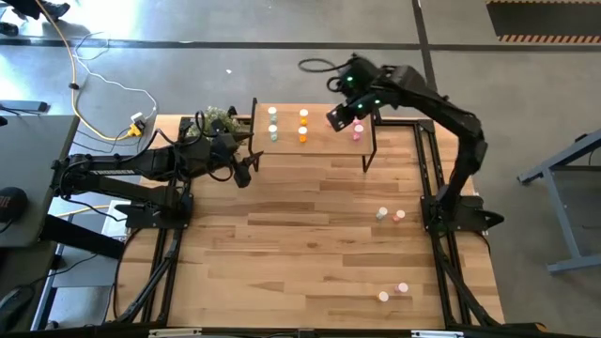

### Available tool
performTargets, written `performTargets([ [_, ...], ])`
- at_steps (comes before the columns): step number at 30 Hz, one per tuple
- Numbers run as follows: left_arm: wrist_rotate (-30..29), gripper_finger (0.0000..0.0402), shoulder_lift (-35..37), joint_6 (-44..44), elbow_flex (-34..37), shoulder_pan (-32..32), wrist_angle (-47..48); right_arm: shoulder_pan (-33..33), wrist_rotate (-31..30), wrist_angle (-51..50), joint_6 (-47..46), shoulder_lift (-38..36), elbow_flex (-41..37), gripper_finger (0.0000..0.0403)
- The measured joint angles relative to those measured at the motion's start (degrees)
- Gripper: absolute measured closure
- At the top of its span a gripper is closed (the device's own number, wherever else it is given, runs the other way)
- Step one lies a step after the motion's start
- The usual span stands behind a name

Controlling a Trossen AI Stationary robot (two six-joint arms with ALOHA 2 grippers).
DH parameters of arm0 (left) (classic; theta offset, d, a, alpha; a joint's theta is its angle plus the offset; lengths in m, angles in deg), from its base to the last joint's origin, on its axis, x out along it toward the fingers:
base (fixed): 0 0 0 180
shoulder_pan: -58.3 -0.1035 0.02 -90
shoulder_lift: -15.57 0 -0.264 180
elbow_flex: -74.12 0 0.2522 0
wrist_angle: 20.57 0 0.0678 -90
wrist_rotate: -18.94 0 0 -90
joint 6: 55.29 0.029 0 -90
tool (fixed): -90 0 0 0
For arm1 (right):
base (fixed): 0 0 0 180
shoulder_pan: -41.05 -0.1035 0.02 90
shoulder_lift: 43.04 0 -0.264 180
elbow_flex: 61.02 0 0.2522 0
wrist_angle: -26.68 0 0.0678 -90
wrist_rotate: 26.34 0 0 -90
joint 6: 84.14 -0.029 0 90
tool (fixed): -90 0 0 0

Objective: Pick and place medicine bottles onto shelf by color
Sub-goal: Put the top pink pill bottle on the shelf aligned with the other pink pill bottle

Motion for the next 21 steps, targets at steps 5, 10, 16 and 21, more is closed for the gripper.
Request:
performTargets([
  [5, 0.0, 0.0126, 0.0, 0.0, 0.0, 0.0, 0.0, -0.2, 0.4, -0.8, 2.0, 3.8, 0.0, 0.0286],
  [10, 0.0, 0.0126, 0.0, -0.4, 0.0, 0.0, 0.0, -0.4, 0.4, -2.5, 3.8, 6.7, 0.0, 0.0286],
  [16, 0.0, 0.0126, 0.0, -0.4, 0.0, 0.0, 0.1, -1.6, 0.4, -2.9, 6.0, 8.6, 0.0, 0.0286],
  [21, 0.0, 0.0126, 0.0, -0.5, 0.0, 0.0, 0.1, -2.0, -0.3, -3.0, 7.8, 10.0, 0.0, 0.0286],
])
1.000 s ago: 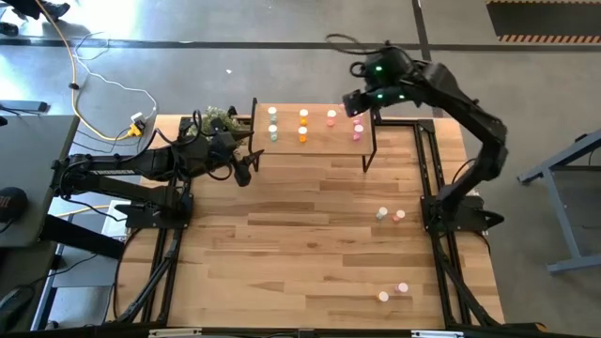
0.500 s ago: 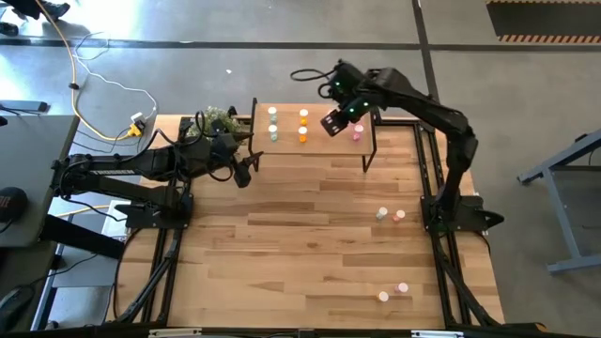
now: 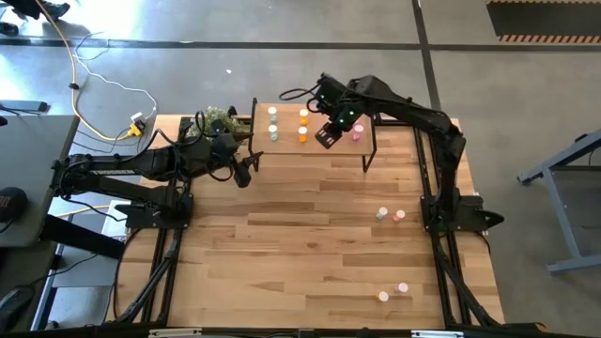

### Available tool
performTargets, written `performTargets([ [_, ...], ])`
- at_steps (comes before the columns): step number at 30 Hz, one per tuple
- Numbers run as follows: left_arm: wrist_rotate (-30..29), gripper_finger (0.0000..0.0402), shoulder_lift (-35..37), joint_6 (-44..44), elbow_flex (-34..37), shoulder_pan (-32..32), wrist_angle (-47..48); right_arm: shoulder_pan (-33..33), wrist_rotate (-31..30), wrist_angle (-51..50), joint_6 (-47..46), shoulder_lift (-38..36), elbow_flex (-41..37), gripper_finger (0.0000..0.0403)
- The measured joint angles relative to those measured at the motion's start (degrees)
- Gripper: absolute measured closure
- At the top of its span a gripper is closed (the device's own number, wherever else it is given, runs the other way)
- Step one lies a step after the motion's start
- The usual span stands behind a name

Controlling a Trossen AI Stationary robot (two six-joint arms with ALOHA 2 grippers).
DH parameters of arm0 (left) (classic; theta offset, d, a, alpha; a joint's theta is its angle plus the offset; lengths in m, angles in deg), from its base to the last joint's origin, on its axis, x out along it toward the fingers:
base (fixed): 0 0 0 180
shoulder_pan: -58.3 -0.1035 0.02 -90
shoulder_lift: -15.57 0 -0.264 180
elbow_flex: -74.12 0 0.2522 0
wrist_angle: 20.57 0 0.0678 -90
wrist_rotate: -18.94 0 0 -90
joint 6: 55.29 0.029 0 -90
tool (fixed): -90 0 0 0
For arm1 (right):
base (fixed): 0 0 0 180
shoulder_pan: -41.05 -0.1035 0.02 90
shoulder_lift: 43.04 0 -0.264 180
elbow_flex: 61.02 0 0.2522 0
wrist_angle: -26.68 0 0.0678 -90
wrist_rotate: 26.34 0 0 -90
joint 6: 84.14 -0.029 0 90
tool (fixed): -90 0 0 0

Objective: Pick and place medicine bottles onto shelf by color
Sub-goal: Put the top pink pill bottle on the shelf aligned with the other pink pill bottle

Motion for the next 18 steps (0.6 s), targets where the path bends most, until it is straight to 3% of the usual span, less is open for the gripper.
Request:
performTargets([
  [18, 0.0, 0.0126, 0.0, -1.5, 0.0, 0.0, 0.0, 0.1, 0.1, -0.7, 2.1, 2.0, 0.1, 0.0286],
])
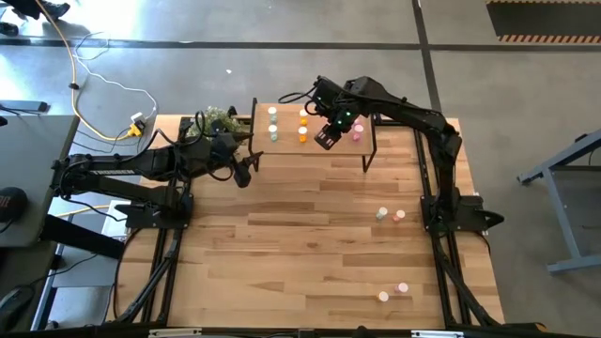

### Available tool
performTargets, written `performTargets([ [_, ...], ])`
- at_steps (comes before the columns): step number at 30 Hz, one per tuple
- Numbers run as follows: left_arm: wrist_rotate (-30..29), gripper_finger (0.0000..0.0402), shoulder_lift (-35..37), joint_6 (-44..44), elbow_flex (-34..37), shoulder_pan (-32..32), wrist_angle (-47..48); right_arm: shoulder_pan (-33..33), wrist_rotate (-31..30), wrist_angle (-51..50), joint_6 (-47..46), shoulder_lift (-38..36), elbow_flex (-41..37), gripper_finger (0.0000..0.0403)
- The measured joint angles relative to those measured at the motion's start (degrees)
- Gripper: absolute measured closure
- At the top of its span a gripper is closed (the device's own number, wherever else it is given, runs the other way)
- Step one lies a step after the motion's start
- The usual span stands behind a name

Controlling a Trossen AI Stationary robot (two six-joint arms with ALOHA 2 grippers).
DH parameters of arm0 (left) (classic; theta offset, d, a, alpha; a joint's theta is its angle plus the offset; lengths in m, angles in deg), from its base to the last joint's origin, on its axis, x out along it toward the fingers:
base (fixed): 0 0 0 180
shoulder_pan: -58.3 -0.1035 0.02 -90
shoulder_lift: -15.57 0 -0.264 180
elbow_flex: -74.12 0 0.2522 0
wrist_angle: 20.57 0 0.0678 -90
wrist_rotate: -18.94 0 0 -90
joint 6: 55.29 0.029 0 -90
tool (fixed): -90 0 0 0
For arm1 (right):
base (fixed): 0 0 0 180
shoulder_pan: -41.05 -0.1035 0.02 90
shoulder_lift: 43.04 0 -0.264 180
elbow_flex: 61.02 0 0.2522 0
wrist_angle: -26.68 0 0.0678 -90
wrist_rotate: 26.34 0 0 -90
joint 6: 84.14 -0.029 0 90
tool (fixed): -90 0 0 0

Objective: Pick and place medicine bottles onto shelf by color
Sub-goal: Put the top pink pill bottle on the shelf aligned with the other pink pill bottle

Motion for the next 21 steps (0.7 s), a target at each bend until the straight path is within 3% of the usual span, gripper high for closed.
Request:
performTargets([
  [21, 0.0, 0.0126, 0.0, 0.0, 0.0, 0.0, 0.0, 0.0, 0.1, 0.7, 0.6, 0.1, 0.0, 0.0284],
])
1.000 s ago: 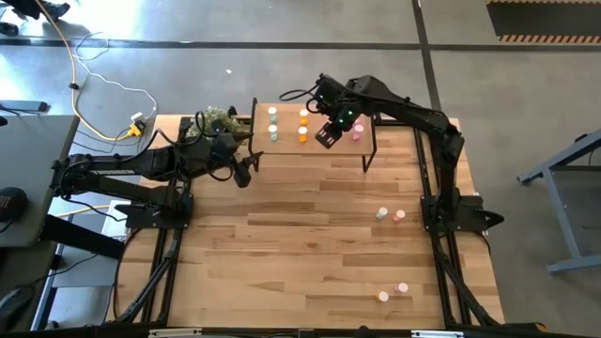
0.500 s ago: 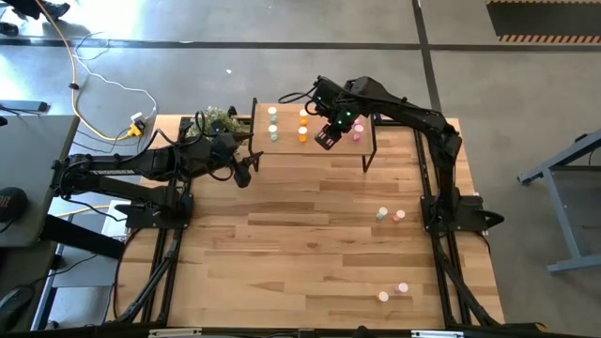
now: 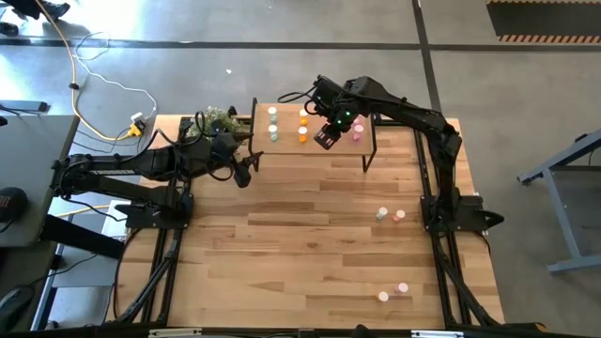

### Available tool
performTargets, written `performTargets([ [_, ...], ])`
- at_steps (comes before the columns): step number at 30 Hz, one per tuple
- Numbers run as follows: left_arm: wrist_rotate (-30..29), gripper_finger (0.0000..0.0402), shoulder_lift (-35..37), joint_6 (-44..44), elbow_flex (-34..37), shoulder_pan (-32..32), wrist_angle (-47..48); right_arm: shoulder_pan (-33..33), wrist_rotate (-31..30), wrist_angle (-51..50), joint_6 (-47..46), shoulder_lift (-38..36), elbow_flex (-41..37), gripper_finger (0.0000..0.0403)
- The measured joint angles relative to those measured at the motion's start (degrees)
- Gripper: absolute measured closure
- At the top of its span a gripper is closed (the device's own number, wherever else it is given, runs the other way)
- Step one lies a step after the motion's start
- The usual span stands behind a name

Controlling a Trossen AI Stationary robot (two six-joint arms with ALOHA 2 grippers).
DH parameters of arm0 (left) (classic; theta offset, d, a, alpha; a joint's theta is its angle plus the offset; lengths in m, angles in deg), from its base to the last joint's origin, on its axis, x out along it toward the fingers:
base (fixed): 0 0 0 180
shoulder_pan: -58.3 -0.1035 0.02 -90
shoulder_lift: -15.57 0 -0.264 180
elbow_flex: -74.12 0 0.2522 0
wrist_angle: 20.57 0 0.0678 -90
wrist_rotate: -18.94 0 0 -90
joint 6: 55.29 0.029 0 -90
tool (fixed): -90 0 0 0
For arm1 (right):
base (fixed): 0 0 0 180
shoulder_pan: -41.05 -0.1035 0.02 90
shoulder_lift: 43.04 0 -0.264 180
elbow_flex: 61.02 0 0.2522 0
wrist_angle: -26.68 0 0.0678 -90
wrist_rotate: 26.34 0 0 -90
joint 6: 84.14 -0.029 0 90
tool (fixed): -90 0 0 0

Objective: Pick and place medicine bottles onto shelf by color
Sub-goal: Put the top pink pill bottle on the shelf aligned with the other pink pill bottle

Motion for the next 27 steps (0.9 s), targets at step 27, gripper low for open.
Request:
performTargets([
  [27, 0.0, 0.0126, 0.0, 0.0, 0.0, 0.0, 0.0, 0.1, -2.2, 1.2, 0.1, 0.0, -0.1, 0.025],
])
